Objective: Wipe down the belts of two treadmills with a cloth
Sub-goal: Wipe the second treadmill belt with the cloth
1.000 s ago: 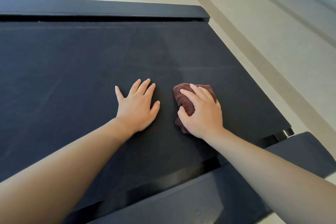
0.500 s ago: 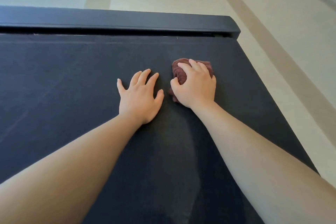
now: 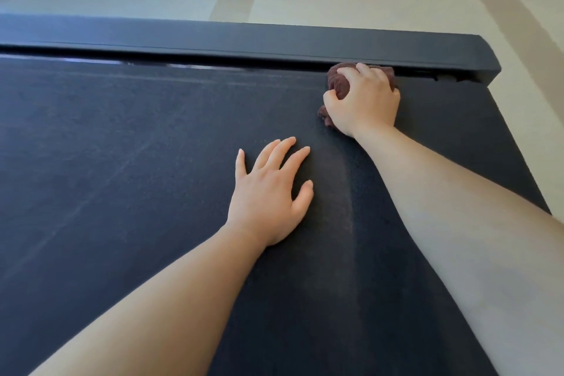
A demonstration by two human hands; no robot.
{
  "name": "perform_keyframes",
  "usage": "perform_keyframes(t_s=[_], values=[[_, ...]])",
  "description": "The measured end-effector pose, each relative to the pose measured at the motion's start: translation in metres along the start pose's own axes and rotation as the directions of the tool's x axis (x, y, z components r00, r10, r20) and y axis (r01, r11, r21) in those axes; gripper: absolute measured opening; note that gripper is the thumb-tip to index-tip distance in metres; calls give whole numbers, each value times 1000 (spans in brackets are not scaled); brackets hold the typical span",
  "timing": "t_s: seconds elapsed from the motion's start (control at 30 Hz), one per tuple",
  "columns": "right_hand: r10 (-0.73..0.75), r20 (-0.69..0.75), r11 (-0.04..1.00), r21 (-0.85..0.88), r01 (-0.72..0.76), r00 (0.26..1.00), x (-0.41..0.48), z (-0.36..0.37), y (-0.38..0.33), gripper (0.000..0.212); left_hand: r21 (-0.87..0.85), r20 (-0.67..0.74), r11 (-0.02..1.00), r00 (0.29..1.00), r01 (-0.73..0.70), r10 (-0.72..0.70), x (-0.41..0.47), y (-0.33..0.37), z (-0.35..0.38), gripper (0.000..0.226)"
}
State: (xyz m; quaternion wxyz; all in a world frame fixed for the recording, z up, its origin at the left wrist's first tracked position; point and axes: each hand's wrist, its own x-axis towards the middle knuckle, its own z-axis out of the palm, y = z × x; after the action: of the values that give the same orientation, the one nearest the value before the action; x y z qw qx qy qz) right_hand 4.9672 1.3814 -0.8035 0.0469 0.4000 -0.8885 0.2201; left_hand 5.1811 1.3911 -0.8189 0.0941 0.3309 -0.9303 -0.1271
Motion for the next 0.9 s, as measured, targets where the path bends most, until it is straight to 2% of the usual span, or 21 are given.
perform_keyframes(t_s=[0.33,0.57,0.7,0.8,0.9], values=[[-4,49,1000,-9,4,999,-79,-29,5,50,33,24,999,1000,-21,20,2,-4,4,58],[127,87,991,-57,-122,988,-205,-70,4,50,11,28,998,998,-56,55,1,-4,1,56],[181,61,982,-65,-177,982,-276,-93,4,53,26,55,997,996,-78,76,-3,-4,-3,56],[182,45,982,-64,-179,982,-285,-97,13,52,45,94,997,994,-66,62,-3,4,-3,55],[157,47,986,-70,-153,987,-252,-92,26,52,50,146,997,988,-52,44,-1,28,0,57]])
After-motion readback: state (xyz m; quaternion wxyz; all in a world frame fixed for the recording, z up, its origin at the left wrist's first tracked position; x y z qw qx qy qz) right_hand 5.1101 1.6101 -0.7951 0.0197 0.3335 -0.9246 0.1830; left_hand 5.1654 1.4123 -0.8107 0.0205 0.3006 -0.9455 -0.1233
